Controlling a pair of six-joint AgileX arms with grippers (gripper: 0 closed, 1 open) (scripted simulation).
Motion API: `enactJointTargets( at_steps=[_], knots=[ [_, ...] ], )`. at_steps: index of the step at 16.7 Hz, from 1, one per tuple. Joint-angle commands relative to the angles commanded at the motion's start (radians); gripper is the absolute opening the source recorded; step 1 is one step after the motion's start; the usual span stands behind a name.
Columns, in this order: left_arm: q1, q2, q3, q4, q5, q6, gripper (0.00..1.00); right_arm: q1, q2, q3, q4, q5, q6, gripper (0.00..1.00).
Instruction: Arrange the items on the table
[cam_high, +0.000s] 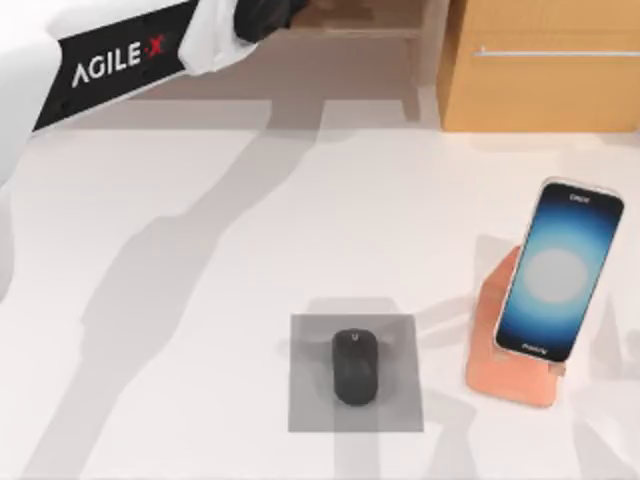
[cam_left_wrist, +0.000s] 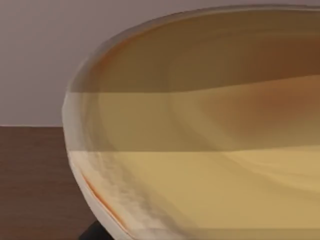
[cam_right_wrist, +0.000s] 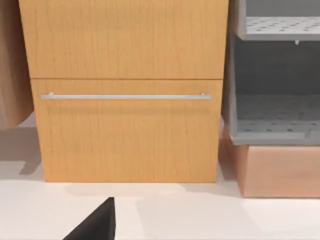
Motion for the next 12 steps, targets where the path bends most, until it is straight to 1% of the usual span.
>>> enactJointTargets(
  at_steps=[9,10,12],
  knots=[
    [0.000,0.000,0.000,0.000,0.000,0.000,0.98,0.000,0.000,0.000,0.000,0.000,0.000,1.00],
    [0.000,0.000,0.000,0.000,0.000,0.000,1.00,0.000,0.000,0.000,0.000,0.000,0.000,1.00],
    [0.000,0.000,0.000,0.000,0.000,0.000,1.00,0.000,0.000,0.000,0.000,0.000,0.000,1.00]
  ],
)
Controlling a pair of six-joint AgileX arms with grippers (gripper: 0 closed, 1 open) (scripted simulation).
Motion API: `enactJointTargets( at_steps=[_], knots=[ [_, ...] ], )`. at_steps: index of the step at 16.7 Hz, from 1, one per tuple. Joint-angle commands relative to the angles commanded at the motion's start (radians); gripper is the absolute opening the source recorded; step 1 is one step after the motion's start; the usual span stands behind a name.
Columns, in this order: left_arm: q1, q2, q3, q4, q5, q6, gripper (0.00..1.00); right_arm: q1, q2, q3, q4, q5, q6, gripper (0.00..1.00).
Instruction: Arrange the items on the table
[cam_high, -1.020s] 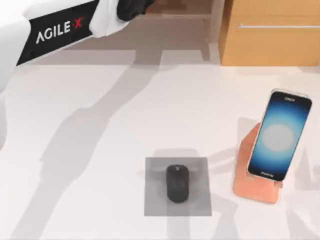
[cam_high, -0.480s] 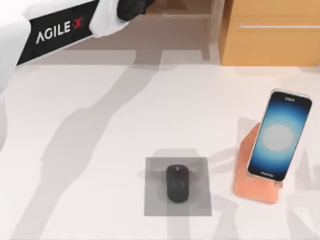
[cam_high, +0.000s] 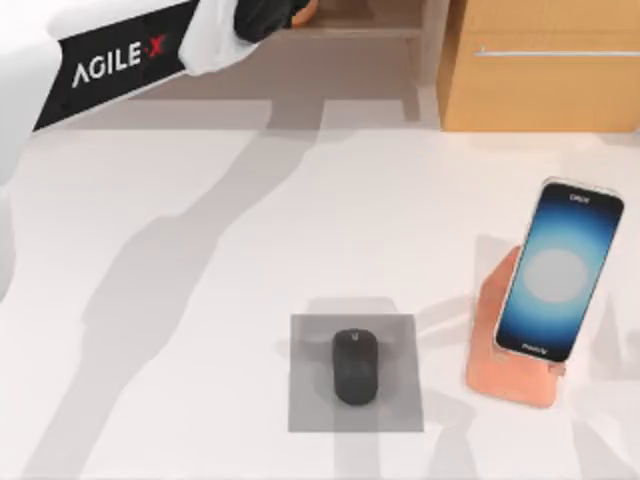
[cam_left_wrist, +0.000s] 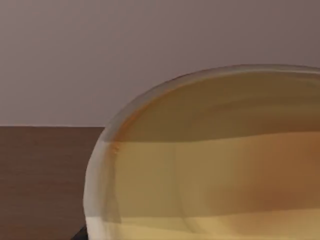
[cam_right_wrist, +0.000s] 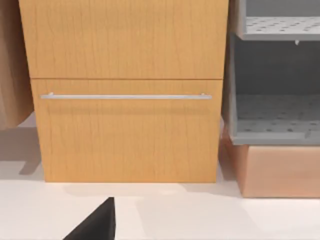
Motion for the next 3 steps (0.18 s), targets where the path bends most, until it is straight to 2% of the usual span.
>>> enactJointTargets(
  at_steps=[3],
  knots=[
    [0.000,0.000,0.000,0.000,0.000,0.000,1.00,0.000,0.000,0.000,0.000,0.000,0.000,1.00]
  ],
)
